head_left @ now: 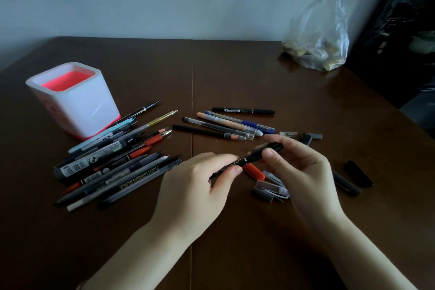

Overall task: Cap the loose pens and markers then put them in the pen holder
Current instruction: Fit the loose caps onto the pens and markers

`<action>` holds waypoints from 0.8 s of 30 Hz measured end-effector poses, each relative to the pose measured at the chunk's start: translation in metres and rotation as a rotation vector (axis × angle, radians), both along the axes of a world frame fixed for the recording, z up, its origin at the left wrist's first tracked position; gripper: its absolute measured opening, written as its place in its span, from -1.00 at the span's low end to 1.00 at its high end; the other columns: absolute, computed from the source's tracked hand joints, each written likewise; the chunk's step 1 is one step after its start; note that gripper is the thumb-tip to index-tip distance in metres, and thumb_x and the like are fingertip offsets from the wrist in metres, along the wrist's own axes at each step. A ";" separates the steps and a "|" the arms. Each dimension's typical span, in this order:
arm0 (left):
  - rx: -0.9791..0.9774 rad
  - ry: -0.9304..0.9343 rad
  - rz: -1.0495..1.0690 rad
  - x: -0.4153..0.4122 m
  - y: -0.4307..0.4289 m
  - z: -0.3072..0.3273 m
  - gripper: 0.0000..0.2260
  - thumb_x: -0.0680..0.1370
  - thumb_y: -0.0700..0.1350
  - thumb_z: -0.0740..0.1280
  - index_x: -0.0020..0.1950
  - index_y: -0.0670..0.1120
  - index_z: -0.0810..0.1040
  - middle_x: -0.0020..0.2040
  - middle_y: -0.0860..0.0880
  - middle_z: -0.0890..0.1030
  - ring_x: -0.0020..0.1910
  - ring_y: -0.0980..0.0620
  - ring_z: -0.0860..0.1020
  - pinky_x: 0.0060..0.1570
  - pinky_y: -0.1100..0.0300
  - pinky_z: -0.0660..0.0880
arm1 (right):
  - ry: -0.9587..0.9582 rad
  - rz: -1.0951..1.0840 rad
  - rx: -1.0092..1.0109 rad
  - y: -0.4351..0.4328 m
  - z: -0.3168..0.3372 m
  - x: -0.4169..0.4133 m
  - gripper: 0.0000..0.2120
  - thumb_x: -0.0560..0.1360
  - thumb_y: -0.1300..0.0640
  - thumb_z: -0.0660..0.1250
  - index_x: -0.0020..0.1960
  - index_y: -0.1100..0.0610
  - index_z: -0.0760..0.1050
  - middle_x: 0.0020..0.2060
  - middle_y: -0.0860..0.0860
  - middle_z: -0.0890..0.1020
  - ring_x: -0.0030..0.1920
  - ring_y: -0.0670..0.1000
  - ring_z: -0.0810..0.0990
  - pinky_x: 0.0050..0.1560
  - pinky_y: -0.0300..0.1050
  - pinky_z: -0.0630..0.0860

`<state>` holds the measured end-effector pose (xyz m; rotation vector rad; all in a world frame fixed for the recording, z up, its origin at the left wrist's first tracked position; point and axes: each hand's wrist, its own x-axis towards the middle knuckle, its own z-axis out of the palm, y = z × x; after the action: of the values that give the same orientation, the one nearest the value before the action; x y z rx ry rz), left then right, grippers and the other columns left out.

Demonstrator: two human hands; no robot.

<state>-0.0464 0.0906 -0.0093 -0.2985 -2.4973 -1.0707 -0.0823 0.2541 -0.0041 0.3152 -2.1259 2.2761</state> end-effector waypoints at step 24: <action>-0.252 0.068 0.021 0.002 -0.009 0.015 -0.73 0.45 -0.01 0.31 0.11 -0.05 0.58 -0.04 0.02 0.62 -0.06 0.09 0.55 -0.01 0.19 0.48 | 0.392 0.149 0.845 0.000 0.022 -0.002 -0.65 0.40 0.24 0.37 -0.07 -0.23 0.48 -0.12 -0.31 0.51 0.00 -0.27 0.53 -0.08 -0.50 0.45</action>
<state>-0.0447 0.0812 0.0058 -0.3735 -2.5679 -0.7249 -0.0844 0.2540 0.0174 0.8519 -2.7349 1.0800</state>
